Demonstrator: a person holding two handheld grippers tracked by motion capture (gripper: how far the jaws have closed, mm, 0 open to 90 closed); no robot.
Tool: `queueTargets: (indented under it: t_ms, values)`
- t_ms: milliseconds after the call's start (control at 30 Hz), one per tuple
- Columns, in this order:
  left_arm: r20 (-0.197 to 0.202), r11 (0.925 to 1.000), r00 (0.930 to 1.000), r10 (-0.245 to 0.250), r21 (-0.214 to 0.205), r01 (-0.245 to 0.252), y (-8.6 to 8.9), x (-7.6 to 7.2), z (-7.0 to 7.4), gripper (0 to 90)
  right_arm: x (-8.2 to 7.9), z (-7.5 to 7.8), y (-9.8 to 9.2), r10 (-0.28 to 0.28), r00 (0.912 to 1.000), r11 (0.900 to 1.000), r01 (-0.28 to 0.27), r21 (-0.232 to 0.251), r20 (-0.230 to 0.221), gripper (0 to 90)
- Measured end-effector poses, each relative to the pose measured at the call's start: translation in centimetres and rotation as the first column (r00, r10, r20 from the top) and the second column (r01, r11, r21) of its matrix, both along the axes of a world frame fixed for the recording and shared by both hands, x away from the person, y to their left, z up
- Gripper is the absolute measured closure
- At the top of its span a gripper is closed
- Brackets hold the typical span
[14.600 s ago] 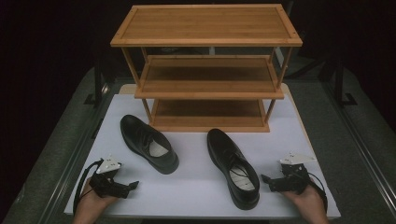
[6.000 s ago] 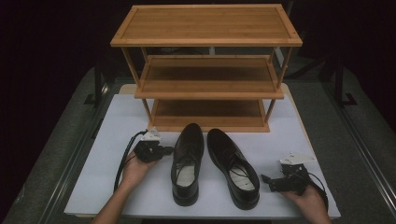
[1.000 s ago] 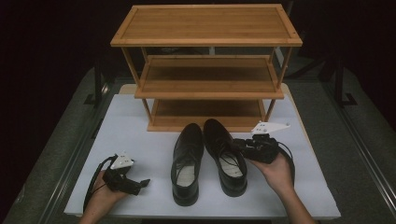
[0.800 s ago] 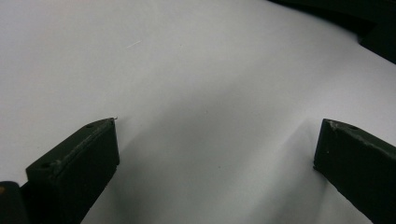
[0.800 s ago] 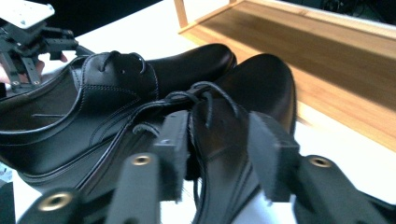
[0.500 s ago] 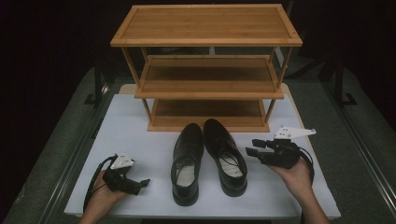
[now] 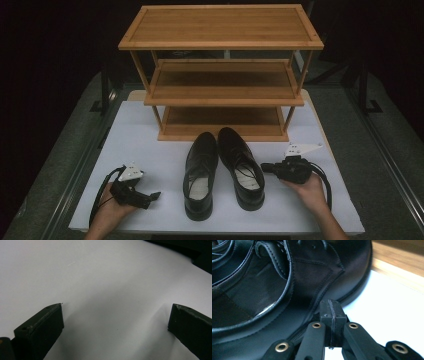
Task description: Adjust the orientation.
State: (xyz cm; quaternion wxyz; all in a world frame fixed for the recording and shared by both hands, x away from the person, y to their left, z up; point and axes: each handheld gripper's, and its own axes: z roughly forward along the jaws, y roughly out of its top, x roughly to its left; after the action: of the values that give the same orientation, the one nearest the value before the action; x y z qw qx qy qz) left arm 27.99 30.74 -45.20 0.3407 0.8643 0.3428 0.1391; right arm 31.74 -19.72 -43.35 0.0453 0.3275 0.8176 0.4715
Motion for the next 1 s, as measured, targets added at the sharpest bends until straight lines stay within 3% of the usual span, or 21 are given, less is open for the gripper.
queueTargets:
  t_ms: [367, 600, 733, 967, 1000]
  values:
    - [0.0, 1.0, 1.0, -0.001, 0.001, 0.001, 0.0, 0.0, 0.0, 0.0, -0.5, 0.2, 0.9, 0.031, 0.9994, 0.9993, -0.032, 0.021, 0.014, 89.8]
    - [0.0, 1.0, 1.0, -0.001, 0.001, 0.001, 0.0, 0.0, 0.0, 0.0, -0.9, 0.2, 1.7, 0.089, 0.996, 0.9957, -0.089, 0.024, 0.001, 89.8]
    - [0.0, 1.0, 1.0, 0.0, 0.001, 0.0, 0.0, 0.0, 0.0, 0.0, -1.4, 0.1, 2.8, 0.146, 0.9892, 0.9891, -0.146, 0.016, -0.004, 89.7]
    - [0.0, 1.0, 1.0, 0.0, 0.001, 0.0, 0.0, 0.0, 0.0, 0.0, -1.4, 0.2, 2.7, 0.138, 0.9904, 0.9903, -0.138, 0.012, -0.001, 88.9]
    - [0.0, 1.0, 1.0, 0.0, 0.001, 0.0, 0.0, 0.0, 0.0, 0.0, -1.3, 0.3, 2.4, 0.121, 0.9927, 0.9926, -0.121, 0.015, 0.007, 83.3]
